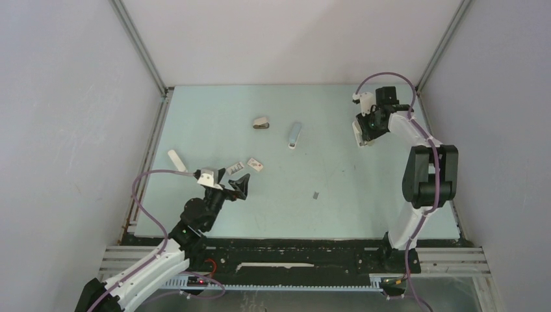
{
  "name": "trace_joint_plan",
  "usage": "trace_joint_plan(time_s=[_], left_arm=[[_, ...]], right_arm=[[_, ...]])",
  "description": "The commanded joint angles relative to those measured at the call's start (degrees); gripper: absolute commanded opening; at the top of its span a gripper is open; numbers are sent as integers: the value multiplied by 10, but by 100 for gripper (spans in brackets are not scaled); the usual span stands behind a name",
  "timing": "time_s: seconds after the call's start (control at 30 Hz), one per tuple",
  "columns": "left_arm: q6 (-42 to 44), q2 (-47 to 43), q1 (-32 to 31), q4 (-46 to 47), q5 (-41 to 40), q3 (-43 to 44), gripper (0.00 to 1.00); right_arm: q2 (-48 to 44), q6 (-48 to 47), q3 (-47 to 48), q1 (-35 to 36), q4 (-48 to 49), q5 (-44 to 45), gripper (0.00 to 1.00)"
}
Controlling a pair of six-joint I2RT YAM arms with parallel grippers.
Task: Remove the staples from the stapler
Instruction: Place the stapler at the center of the board.
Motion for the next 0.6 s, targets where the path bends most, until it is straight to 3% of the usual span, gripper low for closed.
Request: trace_joint_plan(time_s=[0.0,0.57], left_arm=[[1,-2,3,25,-6,-6,100],[1,7,2,27,-6,-6,100]], right_arm=[[45,9,59,-2,-28,25,0],[151,9,132,33,-54,58,3]])
